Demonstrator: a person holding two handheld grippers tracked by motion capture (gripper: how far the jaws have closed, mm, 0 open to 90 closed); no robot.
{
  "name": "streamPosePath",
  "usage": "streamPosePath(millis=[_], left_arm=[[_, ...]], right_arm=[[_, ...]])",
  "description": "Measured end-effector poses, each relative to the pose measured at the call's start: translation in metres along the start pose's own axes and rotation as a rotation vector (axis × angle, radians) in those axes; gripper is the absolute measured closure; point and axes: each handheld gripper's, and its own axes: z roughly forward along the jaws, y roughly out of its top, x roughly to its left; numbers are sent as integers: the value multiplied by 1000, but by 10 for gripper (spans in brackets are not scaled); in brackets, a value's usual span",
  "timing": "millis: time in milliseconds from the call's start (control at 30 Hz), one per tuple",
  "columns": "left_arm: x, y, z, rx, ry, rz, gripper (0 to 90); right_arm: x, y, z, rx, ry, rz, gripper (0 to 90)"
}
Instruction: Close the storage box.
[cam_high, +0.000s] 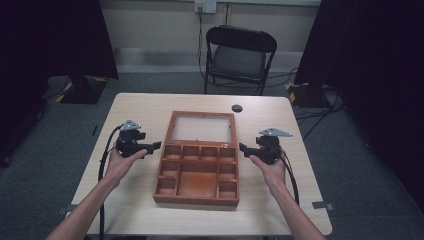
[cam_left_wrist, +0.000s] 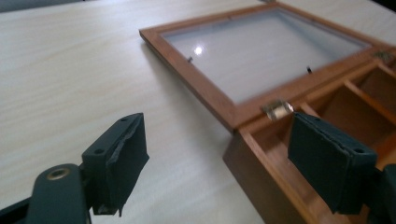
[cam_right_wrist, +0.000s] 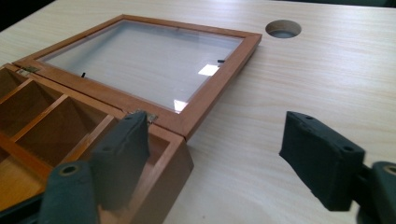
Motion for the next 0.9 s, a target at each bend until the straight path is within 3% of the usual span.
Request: streamPosePath(millis=[100, 133, 267, 333, 400, 467, 533, 567, 667, 800, 900], left_arm=[[2, 7, 4, -1, -1, -6, 192], [3, 14, 9, 13, -5, -2, 181], [5, 25, 18, 20, 12, 1, 165], [7, 29, 25, 14, 12, -1, 166], [9, 31, 32, 7, 9, -17, 170], [10, 27, 45, 12, -3, -61, 173], [10, 25, 50, 35, -7, -71, 173], [10, 22, 56, 53, -19, -80, 172], [8, 20, 61, 73, -23, -72, 172], [5, 19, 72, 99, 8, -44, 183], [5, 18, 76, 105, 6, -64, 185]], right_arm=[[2, 7, 8, 21, 6, -11, 185], [4, 15, 17, 32, 14, -7, 166], [4, 26, 31, 18, 21, 4, 149], [2, 40, 45, 32, 31, 14, 148], [1, 45, 51, 33, 25, 18, 148], [1, 47, 57, 46, 12, 22, 151], [1, 46, 59, 59, 7, 25, 161], [-1, 42, 64, 82, 25, 50, 165], [-2, 36, 70, 103, 23, 58, 165], [1, 27, 81, 127, 1, 65, 207], [1, 25, 86, 136, 11, 93, 192]])
